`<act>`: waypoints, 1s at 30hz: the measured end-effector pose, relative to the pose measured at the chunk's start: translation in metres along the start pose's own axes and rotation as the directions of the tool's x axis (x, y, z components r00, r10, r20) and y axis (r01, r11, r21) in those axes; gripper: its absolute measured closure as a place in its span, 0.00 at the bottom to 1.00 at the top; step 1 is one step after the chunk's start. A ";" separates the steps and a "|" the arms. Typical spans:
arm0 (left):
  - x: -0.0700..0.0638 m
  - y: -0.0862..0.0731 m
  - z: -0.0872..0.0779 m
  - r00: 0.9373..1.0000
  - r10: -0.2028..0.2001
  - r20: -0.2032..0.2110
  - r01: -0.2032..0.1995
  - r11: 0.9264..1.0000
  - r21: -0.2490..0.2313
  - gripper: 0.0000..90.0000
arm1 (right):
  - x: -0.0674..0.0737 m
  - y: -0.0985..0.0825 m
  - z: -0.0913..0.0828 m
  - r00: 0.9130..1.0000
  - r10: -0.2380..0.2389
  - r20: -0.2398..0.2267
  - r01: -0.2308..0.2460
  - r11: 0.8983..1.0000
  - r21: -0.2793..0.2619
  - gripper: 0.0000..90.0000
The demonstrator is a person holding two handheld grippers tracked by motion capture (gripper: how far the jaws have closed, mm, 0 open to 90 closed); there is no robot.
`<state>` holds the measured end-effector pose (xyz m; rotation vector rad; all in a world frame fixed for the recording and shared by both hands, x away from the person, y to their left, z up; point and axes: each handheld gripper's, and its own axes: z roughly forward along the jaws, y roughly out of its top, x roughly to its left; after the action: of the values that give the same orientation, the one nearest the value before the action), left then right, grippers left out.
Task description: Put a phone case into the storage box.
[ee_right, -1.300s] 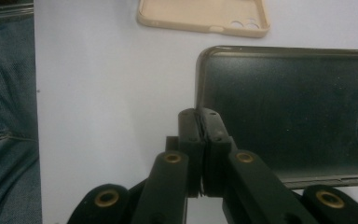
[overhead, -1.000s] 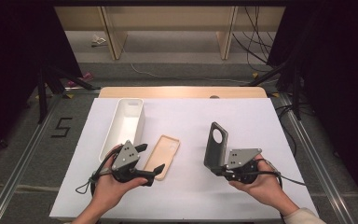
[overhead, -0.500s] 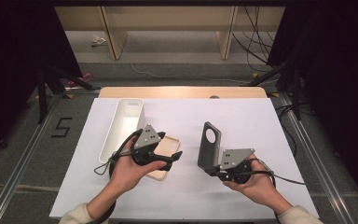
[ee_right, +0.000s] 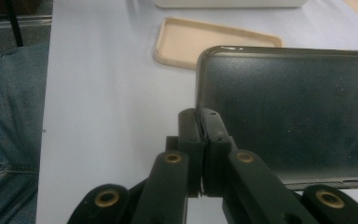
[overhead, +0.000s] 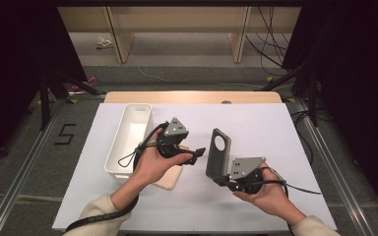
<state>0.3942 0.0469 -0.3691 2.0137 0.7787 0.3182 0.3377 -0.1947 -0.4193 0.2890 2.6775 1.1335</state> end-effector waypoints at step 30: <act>0.019 0.034 0.064 0.995 -0.102 -0.019 0.103 0.967 0.232 0.54 | 0.009 0.012 0.009 0.998 -0.063 -0.009 0.063 0.998 0.009 0.99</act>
<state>0.4549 0.0035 -0.3764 2.1814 0.9582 0.1806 0.3322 -0.1784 -0.4180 0.1999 2.6800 1.1071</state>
